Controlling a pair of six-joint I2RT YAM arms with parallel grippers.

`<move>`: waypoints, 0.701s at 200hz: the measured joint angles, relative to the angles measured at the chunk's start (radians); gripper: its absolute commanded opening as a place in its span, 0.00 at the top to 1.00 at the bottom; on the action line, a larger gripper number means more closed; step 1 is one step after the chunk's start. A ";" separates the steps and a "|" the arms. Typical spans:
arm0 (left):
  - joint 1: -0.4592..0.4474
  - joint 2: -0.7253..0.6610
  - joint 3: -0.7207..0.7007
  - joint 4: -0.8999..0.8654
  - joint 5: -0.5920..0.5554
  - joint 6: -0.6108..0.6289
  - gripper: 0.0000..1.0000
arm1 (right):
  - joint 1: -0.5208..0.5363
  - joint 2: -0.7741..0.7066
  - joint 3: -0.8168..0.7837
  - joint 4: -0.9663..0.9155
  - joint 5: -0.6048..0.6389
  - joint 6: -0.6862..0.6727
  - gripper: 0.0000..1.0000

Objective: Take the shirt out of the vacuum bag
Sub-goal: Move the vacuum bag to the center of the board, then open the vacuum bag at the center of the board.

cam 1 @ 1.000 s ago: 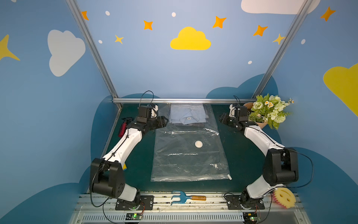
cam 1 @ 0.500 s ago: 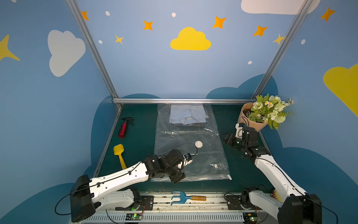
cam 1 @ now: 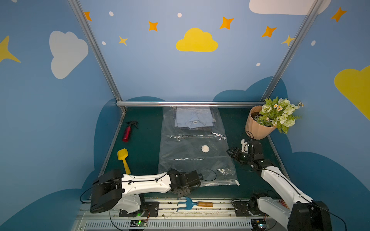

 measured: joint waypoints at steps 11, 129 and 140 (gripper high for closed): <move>0.002 0.006 0.000 0.014 -0.020 0.003 0.33 | 0.000 0.010 -0.008 0.016 0.012 0.004 0.34; 0.067 0.105 0.035 0.034 -0.008 0.039 0.64 | -0.089 0.760 0.515 0.168 -0.017 -0.066 0.36; 0.071 0.111 0.045 0.034 -0.002 0.038 0.67 | -0.095 0.846 0.605 0.180 -0.042 -0.068 0.39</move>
